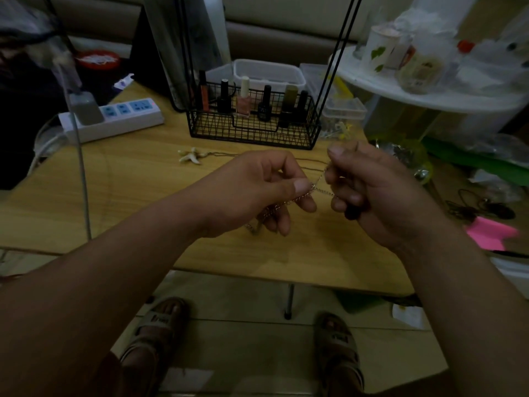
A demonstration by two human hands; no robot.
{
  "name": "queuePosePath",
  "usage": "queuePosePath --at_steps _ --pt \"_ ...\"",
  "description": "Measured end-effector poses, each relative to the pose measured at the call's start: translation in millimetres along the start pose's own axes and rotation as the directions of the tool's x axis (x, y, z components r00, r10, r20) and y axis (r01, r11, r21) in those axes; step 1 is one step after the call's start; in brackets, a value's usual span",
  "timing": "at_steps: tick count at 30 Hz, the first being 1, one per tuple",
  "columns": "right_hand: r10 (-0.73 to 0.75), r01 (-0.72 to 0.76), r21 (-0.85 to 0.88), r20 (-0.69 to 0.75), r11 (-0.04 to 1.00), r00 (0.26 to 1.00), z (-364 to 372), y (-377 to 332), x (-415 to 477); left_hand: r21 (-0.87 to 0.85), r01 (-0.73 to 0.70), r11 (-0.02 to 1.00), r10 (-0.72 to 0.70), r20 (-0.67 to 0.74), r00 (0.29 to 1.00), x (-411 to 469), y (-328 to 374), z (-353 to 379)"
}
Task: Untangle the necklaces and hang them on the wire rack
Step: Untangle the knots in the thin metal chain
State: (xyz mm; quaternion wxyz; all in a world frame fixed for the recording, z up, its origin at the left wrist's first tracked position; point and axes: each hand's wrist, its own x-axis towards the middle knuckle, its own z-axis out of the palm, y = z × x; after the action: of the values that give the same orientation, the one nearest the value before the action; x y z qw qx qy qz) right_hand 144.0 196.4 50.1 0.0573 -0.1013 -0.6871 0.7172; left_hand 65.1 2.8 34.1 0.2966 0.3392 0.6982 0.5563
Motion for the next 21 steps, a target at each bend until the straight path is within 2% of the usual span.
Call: queuePosePath --at_steps 5,7,9,14,21 --pt "-0.076 0.06 -0.291 -0.044 0.955 0.996 -2.5 4.7 -2.5 -0.022 0.047 0.999 -0.047 -0.031 0.998 -0.1 -1.9 -0.6" --pt "-0.114 0.097 -0.444 -0.011 0.891 0.993 -2.6 6.5 -4.3 0.014 0.055 0.998 -0.053 -0.1 0.994 1.5 -3.4 -1.2" --pt "-0.13 0.133 -0.521 0.043 0.843 0.991 -2.3 7.0 -5.9 0.063 0.058 0.996 -0.046 -0.171 0.984 3.4 -4.8 -3.8" --pt "-0.163 0.161 -0.594 0.051 0.788 0.985 0.5 5.6 -6.4 0.031 -0.002 1.0 0.009 -0.238 0.971 6.6 -4.3 -7.2" --pt "-0.171 0.164 -0.517 0.035 0.84 0.985 5.8 8.6 -2.6 0.034 -0.046 0.998 0.053 -0.23 0.972 6.9 -1.8 -2.7"
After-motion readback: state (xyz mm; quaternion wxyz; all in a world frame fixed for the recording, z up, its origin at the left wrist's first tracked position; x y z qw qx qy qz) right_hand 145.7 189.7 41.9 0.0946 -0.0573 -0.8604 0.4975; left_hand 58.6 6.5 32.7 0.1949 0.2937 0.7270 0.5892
